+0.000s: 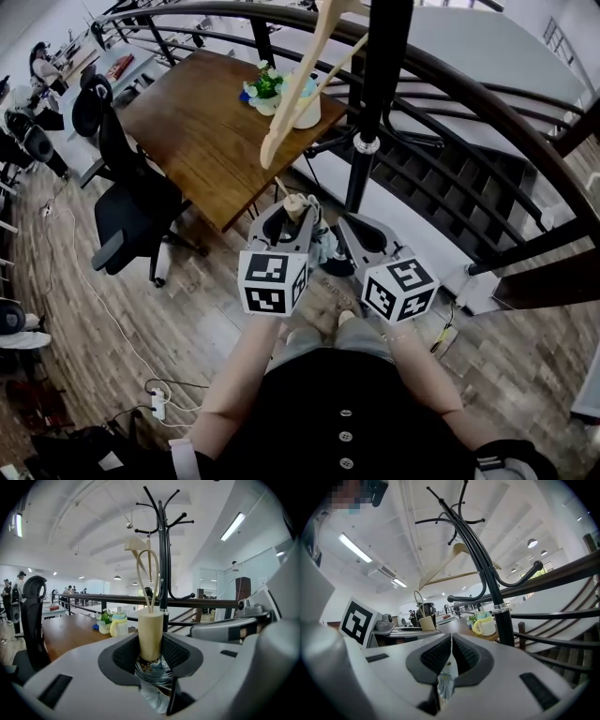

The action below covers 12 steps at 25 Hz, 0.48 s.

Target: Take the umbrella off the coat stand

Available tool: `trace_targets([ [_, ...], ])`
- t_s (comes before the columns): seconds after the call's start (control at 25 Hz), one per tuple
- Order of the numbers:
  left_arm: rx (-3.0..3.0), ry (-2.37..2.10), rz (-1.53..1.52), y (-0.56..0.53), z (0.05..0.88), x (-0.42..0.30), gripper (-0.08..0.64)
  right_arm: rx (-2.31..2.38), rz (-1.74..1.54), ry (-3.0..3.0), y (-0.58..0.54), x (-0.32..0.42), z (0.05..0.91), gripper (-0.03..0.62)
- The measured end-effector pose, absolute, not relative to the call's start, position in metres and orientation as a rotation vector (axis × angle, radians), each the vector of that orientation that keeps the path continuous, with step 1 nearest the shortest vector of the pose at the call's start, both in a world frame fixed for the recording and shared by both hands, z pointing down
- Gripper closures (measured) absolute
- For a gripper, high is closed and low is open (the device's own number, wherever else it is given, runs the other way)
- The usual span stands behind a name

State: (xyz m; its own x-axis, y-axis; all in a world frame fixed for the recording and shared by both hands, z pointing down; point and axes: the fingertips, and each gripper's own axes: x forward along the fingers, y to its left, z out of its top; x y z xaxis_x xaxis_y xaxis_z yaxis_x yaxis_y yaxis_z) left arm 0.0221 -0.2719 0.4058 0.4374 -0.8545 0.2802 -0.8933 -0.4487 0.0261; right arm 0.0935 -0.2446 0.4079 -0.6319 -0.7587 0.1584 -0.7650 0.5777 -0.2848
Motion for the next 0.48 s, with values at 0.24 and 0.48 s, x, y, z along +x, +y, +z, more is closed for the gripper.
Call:
trace_targets([
  [0.24, 2.553, -1.480, 0.348, -0.241, 0.405, 0.000, 0.414, 1.349, 0.496, -2.775, -0.225, 0.065, 0.403, 0.561],
  [0.48, 2.575, -1.407, 0.314, -0.213, 0.398, -0.024, 0.414, 1.378, 0.489, -2.762, -0.207, 0.040, 0.401, 0.561],
])
